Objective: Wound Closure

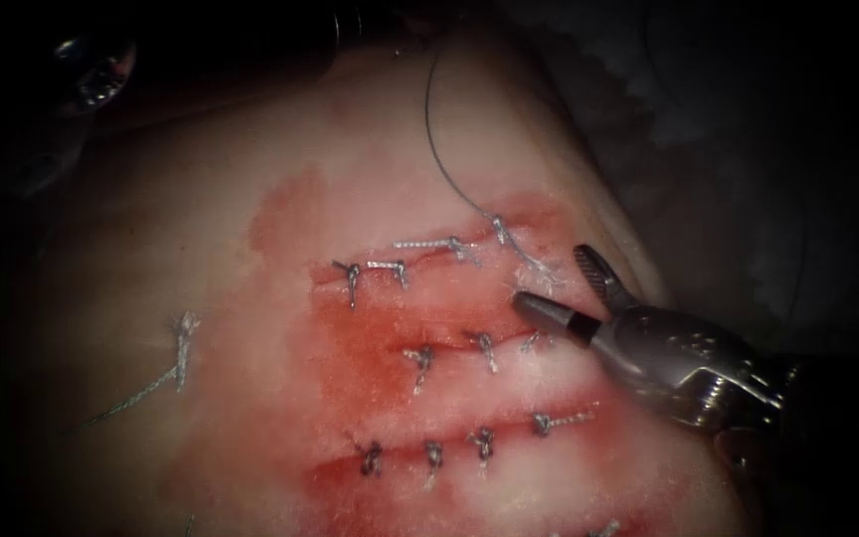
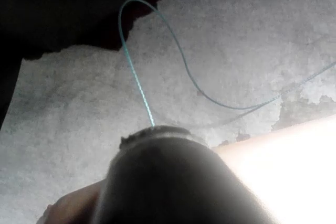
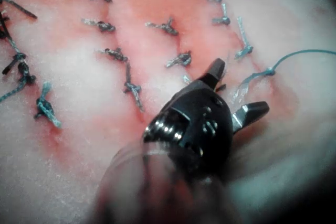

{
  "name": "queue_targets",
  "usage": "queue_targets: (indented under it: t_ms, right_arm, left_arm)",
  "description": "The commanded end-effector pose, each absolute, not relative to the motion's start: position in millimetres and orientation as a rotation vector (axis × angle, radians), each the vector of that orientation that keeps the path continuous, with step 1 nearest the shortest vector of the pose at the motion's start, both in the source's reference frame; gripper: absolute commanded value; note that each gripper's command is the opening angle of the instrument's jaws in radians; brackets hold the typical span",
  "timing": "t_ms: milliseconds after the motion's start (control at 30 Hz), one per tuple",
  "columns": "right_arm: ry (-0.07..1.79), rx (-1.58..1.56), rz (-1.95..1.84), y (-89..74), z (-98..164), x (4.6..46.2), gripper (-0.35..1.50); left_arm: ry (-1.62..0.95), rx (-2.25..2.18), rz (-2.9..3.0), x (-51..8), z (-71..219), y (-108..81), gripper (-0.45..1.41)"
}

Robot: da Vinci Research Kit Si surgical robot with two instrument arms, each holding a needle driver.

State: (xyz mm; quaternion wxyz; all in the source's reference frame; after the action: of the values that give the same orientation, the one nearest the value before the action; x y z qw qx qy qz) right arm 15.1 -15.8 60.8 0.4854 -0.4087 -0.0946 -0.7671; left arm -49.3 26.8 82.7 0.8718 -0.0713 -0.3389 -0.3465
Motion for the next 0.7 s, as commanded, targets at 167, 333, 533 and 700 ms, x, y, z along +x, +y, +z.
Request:
queue_targets:
  t_ms: [167,333,533,700]
  right_arm:
    - [-0.144,-0.989,-1.912,-14.3,62.6,16.6,0.67]
    - [-0.085,-1.003,-1.926,-13.3,61.8,17.3,0.59]
    - [0.048,-1.004,-1.997,-13.3,61.9,18.3,0.2]
    - [0.04,-1.0,-2.006,-13.5,62.4,18.4,0.29]
  left_arm:
    - [-0.712,-0.155,-0.726,-49.9,82.6,28.5,-0.45]
    - [-0.71,-0.156,-0.729,-50.4,82.7,28.6,-0.45]
    - [-0.71,-0.156,-0.729,-50.4,82.7,28.6,-0.45]
    - [-0.71,-0.156,-0.729,-50.5,82.7,28.6,-0.45]
